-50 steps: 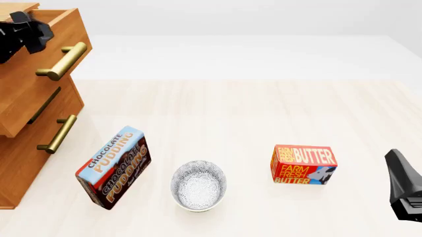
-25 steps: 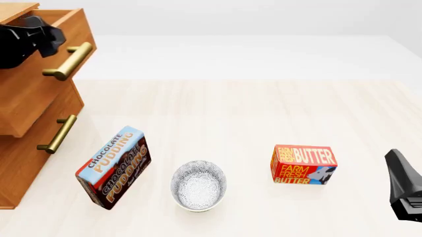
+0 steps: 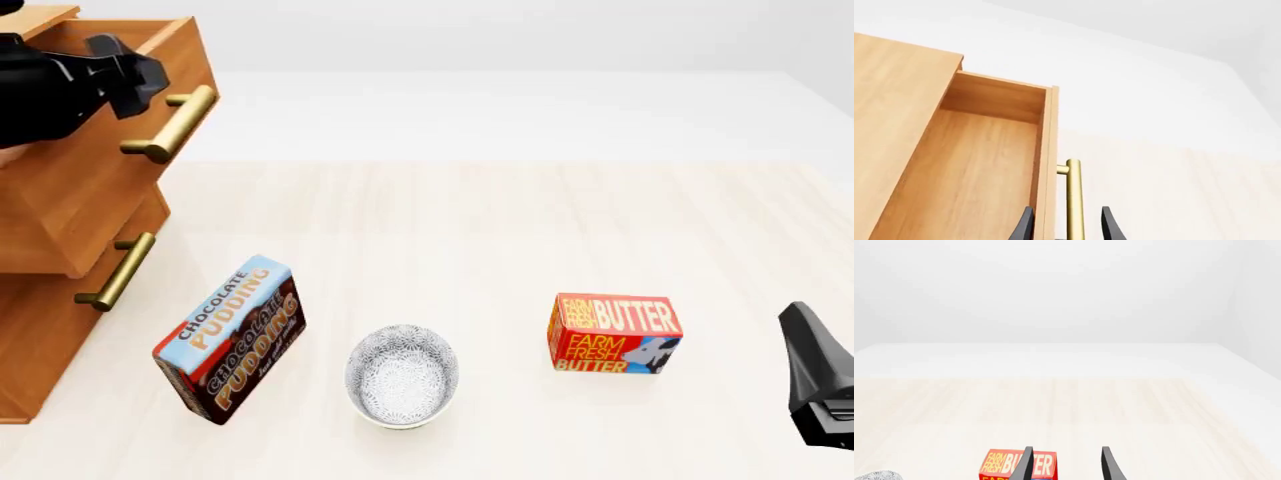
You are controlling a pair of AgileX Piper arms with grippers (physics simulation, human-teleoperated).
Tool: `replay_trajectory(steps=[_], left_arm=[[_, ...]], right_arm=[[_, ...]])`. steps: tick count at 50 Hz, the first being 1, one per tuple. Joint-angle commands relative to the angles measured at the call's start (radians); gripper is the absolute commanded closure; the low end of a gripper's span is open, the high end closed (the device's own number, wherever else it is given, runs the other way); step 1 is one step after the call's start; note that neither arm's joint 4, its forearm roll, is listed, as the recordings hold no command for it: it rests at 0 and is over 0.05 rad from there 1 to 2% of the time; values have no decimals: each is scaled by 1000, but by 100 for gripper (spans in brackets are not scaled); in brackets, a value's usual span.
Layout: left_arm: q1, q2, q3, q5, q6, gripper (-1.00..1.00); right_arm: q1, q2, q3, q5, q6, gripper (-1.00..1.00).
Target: Put the bowl in the top drawer of the cabinet.
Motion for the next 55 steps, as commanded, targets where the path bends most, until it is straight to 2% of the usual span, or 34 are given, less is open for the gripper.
replay_trajectory(steps=[1, 19, 55], left_arm=[[-42, 15, 31, 0, 4, -100], [-122, -10, 46, 8, -2, -100], [-210, 12, 32, 3, 14, -100]], right_arm=[[0, 0, 0, 0, 0, -100], [0, 0, 0, 0, 0, -100], [0, 0, 0, 0, 0, -100]])
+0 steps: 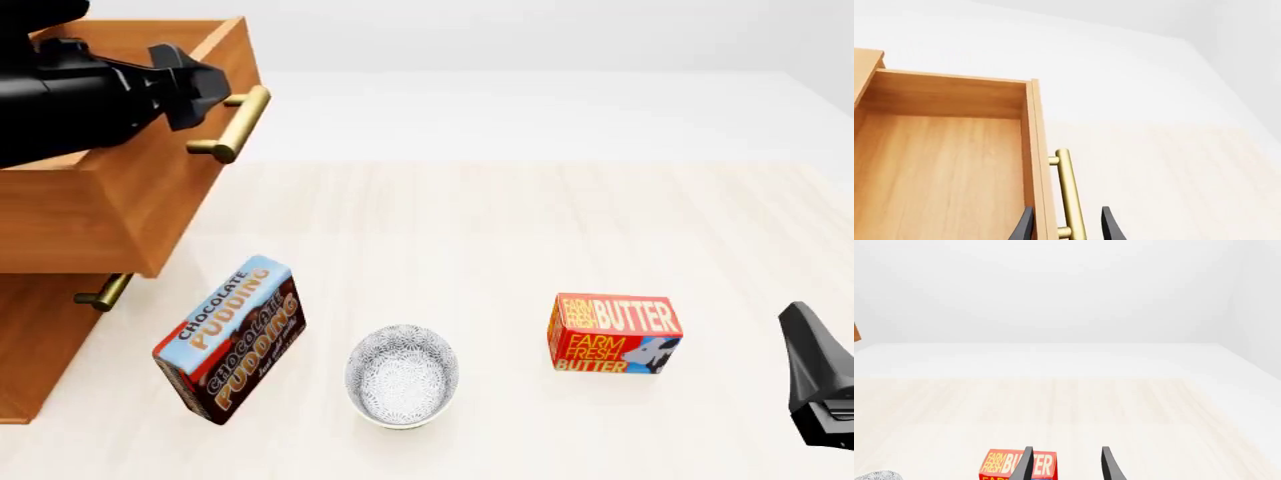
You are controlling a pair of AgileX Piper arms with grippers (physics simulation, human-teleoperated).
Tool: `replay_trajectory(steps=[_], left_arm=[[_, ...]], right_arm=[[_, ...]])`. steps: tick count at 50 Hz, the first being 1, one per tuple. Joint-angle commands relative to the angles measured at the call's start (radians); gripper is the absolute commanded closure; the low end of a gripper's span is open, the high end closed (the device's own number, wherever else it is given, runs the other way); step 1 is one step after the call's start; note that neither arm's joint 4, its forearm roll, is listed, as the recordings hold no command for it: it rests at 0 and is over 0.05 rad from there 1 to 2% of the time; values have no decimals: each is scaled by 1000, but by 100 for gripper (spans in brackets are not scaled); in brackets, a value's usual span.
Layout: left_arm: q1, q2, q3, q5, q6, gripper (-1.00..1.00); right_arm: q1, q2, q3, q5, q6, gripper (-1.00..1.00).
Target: Put the bowl in the top drawer of the cabinet.
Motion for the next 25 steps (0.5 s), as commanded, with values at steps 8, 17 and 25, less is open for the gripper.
replay_trajectory(steps=[8, 17, 25], left_arm=[[-62, 6, 29, 0, 29, -100], [-89, -23, 28, 7, 26, -100], [-119, -54, 24, 16, 22, -100]], right_arm=[[0, 0, 0, 0, 0, -100], [0, 0, 0, 0, 0, -100], [0, 0, 0, 0, 0, -100]])
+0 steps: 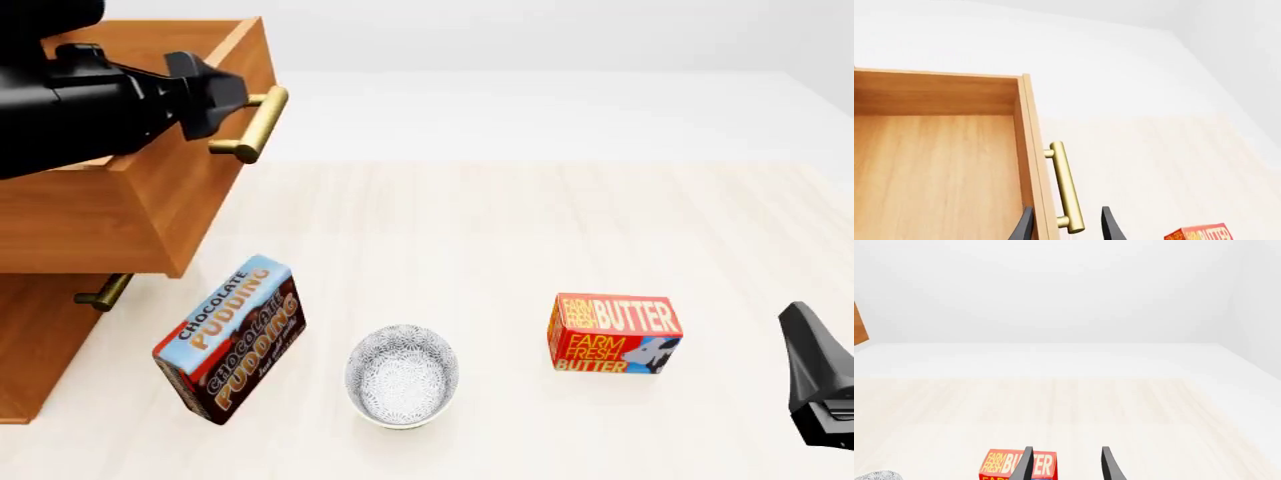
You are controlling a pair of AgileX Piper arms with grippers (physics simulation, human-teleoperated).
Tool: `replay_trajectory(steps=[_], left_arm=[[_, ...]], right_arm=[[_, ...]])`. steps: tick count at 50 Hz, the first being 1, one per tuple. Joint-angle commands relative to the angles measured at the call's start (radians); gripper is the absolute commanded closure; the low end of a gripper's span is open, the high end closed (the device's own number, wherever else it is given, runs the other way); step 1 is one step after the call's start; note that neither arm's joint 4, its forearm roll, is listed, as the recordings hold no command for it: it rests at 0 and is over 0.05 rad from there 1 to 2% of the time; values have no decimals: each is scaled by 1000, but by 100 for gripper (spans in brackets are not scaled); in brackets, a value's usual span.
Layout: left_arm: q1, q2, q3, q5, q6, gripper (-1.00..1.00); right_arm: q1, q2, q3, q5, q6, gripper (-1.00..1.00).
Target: Put the bowl in the top drawer of the cabinet.
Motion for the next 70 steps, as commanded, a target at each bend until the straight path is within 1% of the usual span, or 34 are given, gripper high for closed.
replay_trajectory(steps=[1, 3, 12, 16, 18, 20, 21, 29, 36, 41, 51, 58, 66, 70], left_arm=[[-56, -36, 10, 10, 36, -100], [-69, -47, 11, 11, 32, -100], [-73, -72, 0, 27, 41, -100], [-64, -94, -11, 34, 59, -100], [-58, -119, -30, 53, 84, -100], [-59, -125, -35, 62, 78, -100], [-52, -140, -43, 71, 94, -100], [-47, -173, -53, 95, 103, -100], [-48, -205, -74, 113, 130, -100], [-52, -217, -82, 120, 137, -100], [-87, -250, -84, 132, 151, -100], [-119, -272, -79, 132, 192, -100], [-149, -289, -64, 128, 197, -100], [-181, -300, -50, 128, 200, -100]], right_arm=[[0, 0, 0, 0, 0, -100], [0, 0, 0, 0, 0, -100], [0, 0, 0, 0, 0, -100], [0, 0, 0, 0, 0, -100], [0, 0, 0, 0, 0, -100], [0, 0, 0, 0, 0, -100], [0, 0, 0, 0, 0, -100], [0, 0, 0, 0, 0, -100], [0, 0, 0, 0, 0, -100], [0, 0, 0, 0, 0, -100], [0, 0, 0, 0, 0, -100], [0, 0, 0, 0, 0, -100], [0, 0, 0, 0, 0, -100], [0, 0, 0, 0, 0, -100]])
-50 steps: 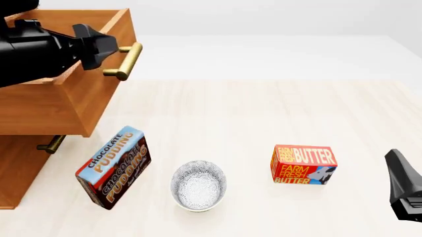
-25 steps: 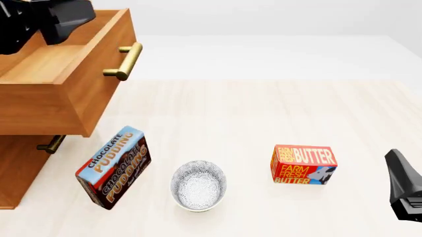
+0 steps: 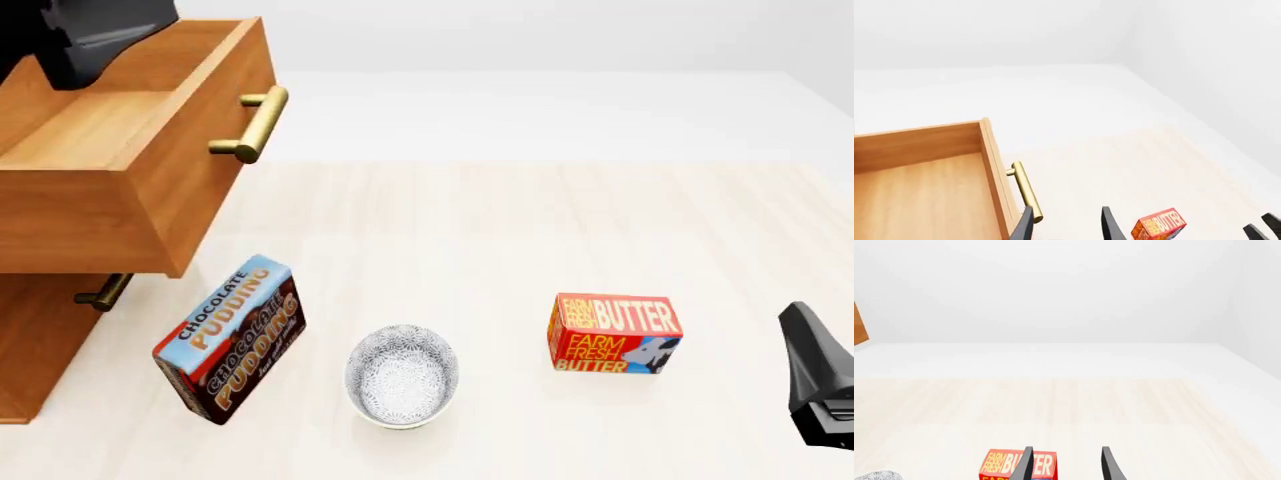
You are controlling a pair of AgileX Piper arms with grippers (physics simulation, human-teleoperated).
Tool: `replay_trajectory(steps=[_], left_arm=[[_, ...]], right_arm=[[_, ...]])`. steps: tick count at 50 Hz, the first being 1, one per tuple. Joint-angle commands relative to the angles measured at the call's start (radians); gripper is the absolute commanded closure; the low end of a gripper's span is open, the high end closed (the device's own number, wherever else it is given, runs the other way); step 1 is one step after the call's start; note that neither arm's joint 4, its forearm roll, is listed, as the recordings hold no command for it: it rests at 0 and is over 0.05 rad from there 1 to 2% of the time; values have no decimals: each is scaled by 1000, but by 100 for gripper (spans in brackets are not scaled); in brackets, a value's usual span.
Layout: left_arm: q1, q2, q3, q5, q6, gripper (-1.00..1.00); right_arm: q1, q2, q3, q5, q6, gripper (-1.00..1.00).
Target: Put the bowl in the top drawer of the cabinet.
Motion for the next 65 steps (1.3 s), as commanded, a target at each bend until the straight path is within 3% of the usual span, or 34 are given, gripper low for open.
replay_trajectory(steps=[1, 20, 34, 65], left_arm=[[-60, -32, 25, 0, 19, -100], [-219, -61, 72, -2, 14, -100], [-261, -34, 82, 4, -9, -100], [-309, 36, 214, -114, -124, -100]], right_arm=[[0, 0, 0, 0, 0, -100], [0, 0, 0, 0, 0, -100], [0, 0, 0, 0, 0, -100], [0, 0, 0, 0, 0, -100]])
